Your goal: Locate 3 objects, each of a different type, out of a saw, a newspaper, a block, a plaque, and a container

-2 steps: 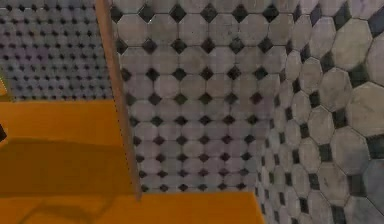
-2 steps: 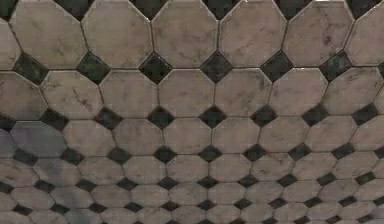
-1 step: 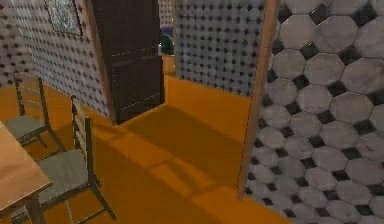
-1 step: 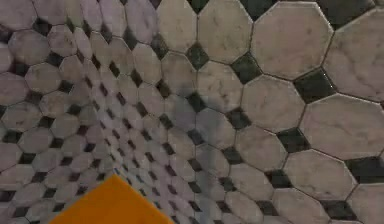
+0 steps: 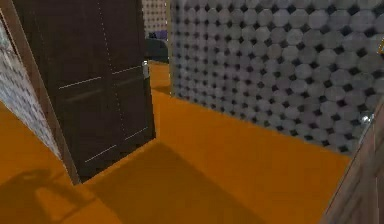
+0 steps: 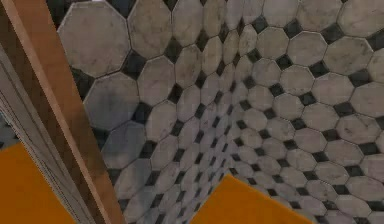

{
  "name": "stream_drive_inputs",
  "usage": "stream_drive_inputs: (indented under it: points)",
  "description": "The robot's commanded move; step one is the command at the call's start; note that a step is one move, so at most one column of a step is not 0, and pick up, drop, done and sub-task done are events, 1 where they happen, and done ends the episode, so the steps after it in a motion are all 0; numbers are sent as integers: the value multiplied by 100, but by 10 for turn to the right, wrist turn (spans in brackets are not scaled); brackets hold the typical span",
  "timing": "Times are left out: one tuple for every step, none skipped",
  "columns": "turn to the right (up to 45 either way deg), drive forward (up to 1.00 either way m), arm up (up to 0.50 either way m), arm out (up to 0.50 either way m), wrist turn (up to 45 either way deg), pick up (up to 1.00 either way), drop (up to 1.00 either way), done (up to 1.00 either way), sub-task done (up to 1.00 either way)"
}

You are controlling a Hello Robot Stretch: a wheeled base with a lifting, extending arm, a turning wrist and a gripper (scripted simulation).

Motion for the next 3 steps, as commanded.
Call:
stream_drive_inputs:
  points:
    - [-90,0,0,0,0,0,0,0,0]
    - [0,15,0,0,0,0,0,0,0]
    - [90,0,0,0,0,0,0,0,0]
